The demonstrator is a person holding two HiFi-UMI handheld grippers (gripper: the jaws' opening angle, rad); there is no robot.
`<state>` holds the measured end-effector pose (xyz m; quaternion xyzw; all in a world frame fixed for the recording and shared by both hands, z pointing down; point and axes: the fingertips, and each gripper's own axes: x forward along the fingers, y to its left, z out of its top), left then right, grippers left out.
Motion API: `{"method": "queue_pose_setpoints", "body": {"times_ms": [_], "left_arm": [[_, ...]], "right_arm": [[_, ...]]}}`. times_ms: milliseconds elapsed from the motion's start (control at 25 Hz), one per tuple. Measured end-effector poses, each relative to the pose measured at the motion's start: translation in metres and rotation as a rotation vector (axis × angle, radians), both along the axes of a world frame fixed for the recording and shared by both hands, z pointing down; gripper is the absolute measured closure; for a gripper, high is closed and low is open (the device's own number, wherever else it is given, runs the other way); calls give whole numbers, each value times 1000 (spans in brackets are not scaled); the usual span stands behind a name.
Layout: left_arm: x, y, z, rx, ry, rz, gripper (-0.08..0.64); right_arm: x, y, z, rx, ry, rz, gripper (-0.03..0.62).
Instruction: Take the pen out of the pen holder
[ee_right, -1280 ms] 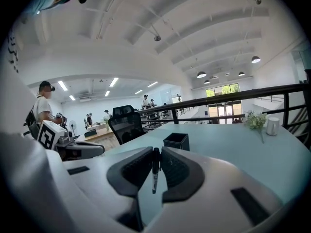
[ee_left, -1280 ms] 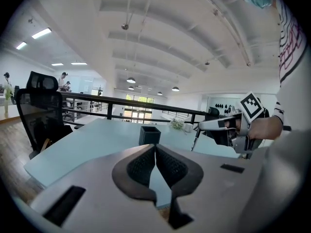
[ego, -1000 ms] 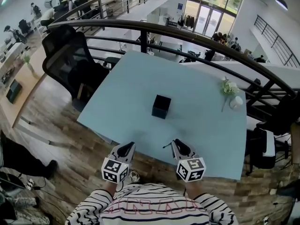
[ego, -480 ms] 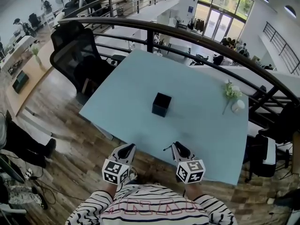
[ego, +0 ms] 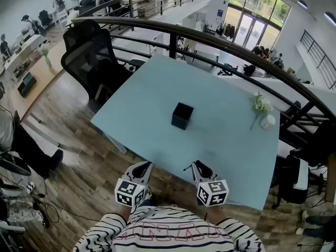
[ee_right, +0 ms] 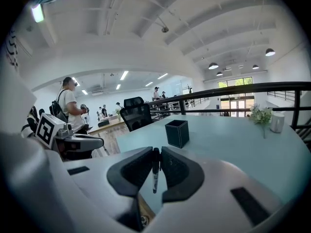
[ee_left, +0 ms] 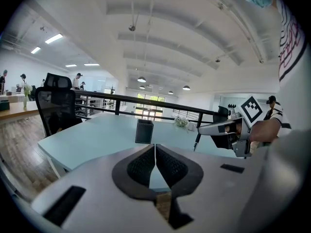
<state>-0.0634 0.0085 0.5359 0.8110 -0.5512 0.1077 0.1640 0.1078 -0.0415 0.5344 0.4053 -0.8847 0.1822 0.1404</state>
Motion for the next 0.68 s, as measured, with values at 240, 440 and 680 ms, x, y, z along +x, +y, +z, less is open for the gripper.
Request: {"method": "queue_pose_setpoints", "body": {"times_ms": [240, 440, 680], "left_arm": [[5, 3, 2, -5, 8, -5, 529], [3, 4, 2, -10, 8, -5, 531], [0, 1, 6, -13, 6, -3, 531]], "right_arm": [[4, 1, 0, -3, 7, -8, 523], [1, -2, -1, -6, 5, -12, 523], [-5, -4, 2, -4, 2, -21, 523]]}}
